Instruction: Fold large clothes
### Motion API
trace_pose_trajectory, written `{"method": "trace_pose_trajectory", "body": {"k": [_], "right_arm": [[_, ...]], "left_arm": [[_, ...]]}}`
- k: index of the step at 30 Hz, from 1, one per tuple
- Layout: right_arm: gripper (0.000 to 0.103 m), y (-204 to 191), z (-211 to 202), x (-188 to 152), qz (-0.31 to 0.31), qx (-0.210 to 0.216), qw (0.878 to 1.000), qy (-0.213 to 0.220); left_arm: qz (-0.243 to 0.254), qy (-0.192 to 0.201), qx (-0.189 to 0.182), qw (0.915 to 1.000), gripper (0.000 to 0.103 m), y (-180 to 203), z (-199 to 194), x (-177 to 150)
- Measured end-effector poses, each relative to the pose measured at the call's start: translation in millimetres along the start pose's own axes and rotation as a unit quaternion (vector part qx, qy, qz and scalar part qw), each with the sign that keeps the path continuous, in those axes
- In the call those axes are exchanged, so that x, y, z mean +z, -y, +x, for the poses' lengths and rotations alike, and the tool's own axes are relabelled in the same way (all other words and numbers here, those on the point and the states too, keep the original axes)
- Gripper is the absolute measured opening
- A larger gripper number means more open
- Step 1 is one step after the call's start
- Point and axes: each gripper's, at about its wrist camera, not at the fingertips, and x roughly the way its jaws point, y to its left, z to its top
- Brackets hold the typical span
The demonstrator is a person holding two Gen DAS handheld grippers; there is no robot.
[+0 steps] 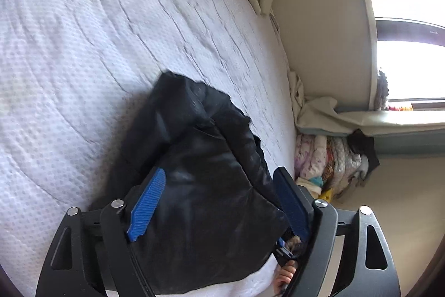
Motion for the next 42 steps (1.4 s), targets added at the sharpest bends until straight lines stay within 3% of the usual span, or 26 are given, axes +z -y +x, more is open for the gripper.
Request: {"method": "trace_pose_trajectory", "body": {"k": [3,5,7,9,10,11,14,15,16,17,21,23,24,26,29,32,38,42], "right_arm": [[0.061,0.8,-8.1,3.4,0.005,-0.009,1.0,0.015],[0.064,-3.6,-18.4,3.5,-0.004,-0.011,0.999,0.034],[0.066,-14.4,-33.4,0.5,-0.025,-0.016,0.998,0.056],[0.066,-31.7,-46.6,-7.2,-0.075,-0.052,0.993,0.078],[0.066,-46.1,-51.9,-15.8,-0.12,-0.076,0.986,0.091],[0.066,-64.9,-54.1,-30.5,-0.182,-0.113,0.971,0.107],[0.059,-107.0,-35.6,-81.7,-0.344,-0.225,0.904,0.122],[0.05,-116.2,-22.6,-98.7,-0.385,-0.25,0.881,0.113],[0.038,-118.9,-14.8,-105.9,-0.399,-0.263,0.872,0.108],[0.033,-121.4,-6.8,-110.9,-0.408,-0.278,0.863,0.105],[0.031,-113.4,18.4,-96.4,-0.417,-0.321,0.843,0.113],[0.028,-98.2,33.4,-79.7,-0.41,-0.343,0.839,0.098],[0.026,-91.1,40.6,-72.5,-0.407,-0.361,0.834,0.091],[0.026,-69.4,52.7,-62.9,-0.403,-0.393,0.824,0.071],[0.025,-43.0,64.6,-54.3,-0.39,-0.406,0.825,0.046],[0.025,-24.0,68.4,-49.4,-0.372,-0.403,0.836,0.038],[0.042,-2.0,69.2,-41.1,-0.357,-0.386,0.849,0.047],[0.043,3.0,72.4,-46.9,-0.38,-0.391,0.836,0.066]], "left_arm": [[0.008,0.016,0.013,0.9997,0.086,2.0,-14.4,-0.1],[0.041,0.026,0.034,0.9982,0.086,14.3,-21.8,-7.3],[0.1,0.041,0.067,0.9918,0.086,35.9,-28.2,-22.2],[0.167,0.057,0.097,0.9796,0.086,59.8,-30.1,-43.1],[0.202,0.065,0.111,0.9709,0.086,73.2,-28.2,-56.6],[0.24,0.07,0.124,0.9603,0.086,86.6,-23.0,-71.6],[0.333,0.067,0.161,0.9266,0.086,113.2,5.6,-111.1],[0.35,0.061,0.177,0.9181,0.086,117.5,16.2,-117.7],[0.359,0.056,0.202,0.9094,0.086,119.1,30.1,-120.3],[0.361,0.062,0.221,0.904,0.086,116.5,37.5,-118.8],[0.344,0.099,0.319,0.8775,0.084,89.6,58.1,-92.6],[0.338,0.099,0.349,0.8683,0.083,74.4,64.9,-80.9],[0.334,0.093,0.356,0.8675,0.083,68.0,67.6,-76.5],[0.318,0.079,0.358,0.8746,0.083,50.8,73.2,-66.5],[0.283,0.06,0.336,0.8962,0.086,23.2,80.9,-54.4],[0.257,0.053,0.313,0.9128,0.088,2.9,87.1,-47.8],[0.277,0.069,0.31,0.907,0.093,-6.2,97.4,-60.9],[0.287,0.084,0.314,0.9012,0.096,-12.3,104.8,-63.2]]}}
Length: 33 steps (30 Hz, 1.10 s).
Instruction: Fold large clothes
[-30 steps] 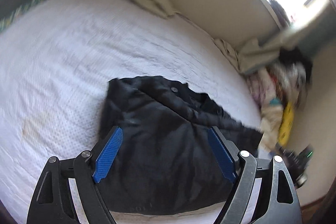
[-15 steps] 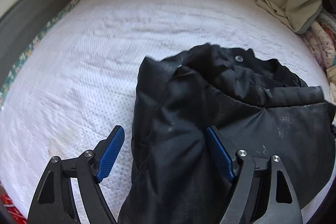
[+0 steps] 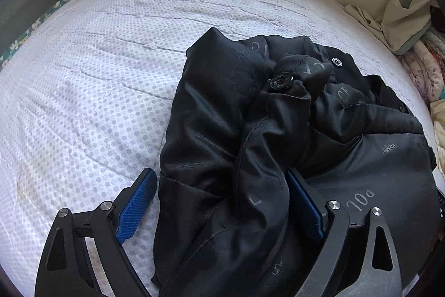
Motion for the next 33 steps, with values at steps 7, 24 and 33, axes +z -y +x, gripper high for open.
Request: {"method": "trace_pose_trajectory", "body": {"k": [7,24,33], "right_arm": [[0.043,-8.1,1.6,-3.0,0.0,-0.024,0.999,0.024],[0.047,24.0,-49.1,43.1,0.087,0.038,0.995,0.026],[0.052,19.3,14.1,24.6,0.097,0.04,0.994,-0.035]], "left_arm": [[-0.018,-0.01,-0.004,0.9998,0.099,-1.1,2.4,2.6],[-0.113,-0.015,0.005,0.9935,0.094,-44.2,-16.3,40.5],[-0.096,-0.024,0.034,0.9945,0.096,-36.7,8.4,29.1]]}}
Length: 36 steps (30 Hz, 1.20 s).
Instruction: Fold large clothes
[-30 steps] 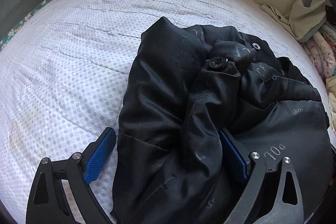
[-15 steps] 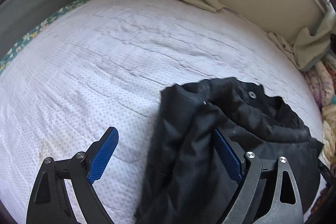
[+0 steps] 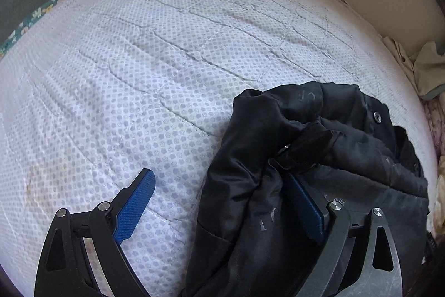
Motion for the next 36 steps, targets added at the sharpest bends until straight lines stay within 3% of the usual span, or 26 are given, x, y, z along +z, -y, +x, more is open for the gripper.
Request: {"method": "trace_pose_trajectory", "body": {"k": [3,6,8,11,14,16,18,19,21,24,32,36], "right_arm": [[0.055,0.6,-1.7,0.3,0.001,0.0,1.0,-0.003],[0.061,16.6,-14.8,6.7,0.038,0.042,0.998,-0.022],[0.061,30.9,-46.2,9.3,0.059,0.062,0.996,0.004],[0.061,23.7,-98.4,2.1,0.016,0.022,0.997,0.071],[0.061,-7.7,-141.7,-22.4,-0.058,0.027,0.99,0.122],[0.061,-29.0,-147.3,-39.7,-0.109,0.018,0.985,0.132],[0.061,-39.4,-140.4,-54.0,-0.138,-0.005,0.982,0.132],[0.061,-39.3,-127.0,-61.2,-0.14,-0.008,0.984,0.112],[0.061,-28.8,-106.6,-72.7,-0.125,0.001,0.989,0.074],[0.063,-18.0,-85.0,-82.8,-0.11,0.004,0.992,0.065],[0.074,2.7,-42.0,-80.8,-0.056,0.043,0.997,0.014],[0.077,1.2,-35.9,-82.4,-0.061,0.037,0.997,0.016]], "left_arm": [[-0.005,0.003,-0.012,0.9999,0.096,-3.1,-9.4,-3.4],[-0.022,0.003,-0.033,0.9992,0.095,-18.9,-37.8,-7.7],[-0.019,0.03,-0.028,0.999,0.095,-24.1,-67.7,-14.1],[0.004,0.09,-0.022,0.9957,0.095,-21.1,-118.3,-29.2],[0.077,0.122,-0.032,0.989,0.096,7.5,-141.9,-60.6],[0.143,0.132,0.006,0.9809,0.098,28.2,-136.8,-81.1],[0.177,0.115,0.047,0.9763,0.098,40.5,-114.8,-93.0],[0.181,0.098,0.054,0.9771,0.098,39.2,-101.3,-96.9],[0.157,0.072,0.026,0.9846,0.098,23.3,-81.3,-98.7],[0.116,0.046,-0.012,0.9921,0.102,4.7,-61.8,-94.0],[0.079,0.04,-0.046,0.995,0.103,-5.6,-46.0,-107.2],[0.078,0.044,-0.041,0.9952,0.103,-5.4,-47.4,-111.5]]}}
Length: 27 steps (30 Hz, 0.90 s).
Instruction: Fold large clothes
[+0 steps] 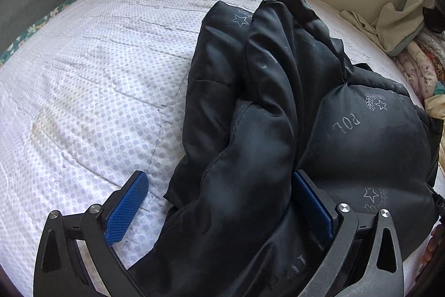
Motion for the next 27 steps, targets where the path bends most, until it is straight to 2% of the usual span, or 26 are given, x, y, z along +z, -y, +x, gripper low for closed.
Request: {"method": "trace_pose_trajectory", "body": {"k": [4,7,9,11,14,20,23,27], "right_arm": [[0.078,6.5,-7.2,-0.3,0.02,0.016,1.0,0.008],[0.079,18.7,-29.5,2.5,0.065,0.041,0.997,0.018],[0.079,22.3,-51.7,5.0,0.073,0.039,0.996,0.042],[0.079,20.2,-72.5,7.1,0.06,0.015,0.996,0.069],[0.079,14.8,-95.1,8.4,0.051,0.002,0.994,0.098],[0.077,-10.4,-120.3,3.3,0.013,-0.007,0.993,0.114],[0.076,-27.2,-124.6,3.6,-0.009,0.002,0.993,0.117],[0.076,-58.6,-122.7,11.1,-0.041,0.021,0.992,0.118]], "left_arm": [[-0.01,-0.02,-0.004,0.9997,0.103,-0.7,-11.2,10.9],[0.012,-0.006,0.006,0.9999,0.102,-5.0,-37.7,16.5],[0.026,0.008,0.017,0.9995,0.102,-9.6,-52.9,17.9],[0.032,0.018,0.025,0.999,0.102,-14.9,-64.0,18.7],[0.045,0.035,0.039,0.9976,0.102,-20.9,-74.8,19.1],[0.078,0.047,0.073,0.9932,0.103,-19.1,-71.6,23.2],[0.08,0.043,0.067,0.9936,0.103,-22.3,-65.7,27.1],[0.063,0.036,0.037,0.9967,0.103,-30.6,-57.4,35.5]]}}
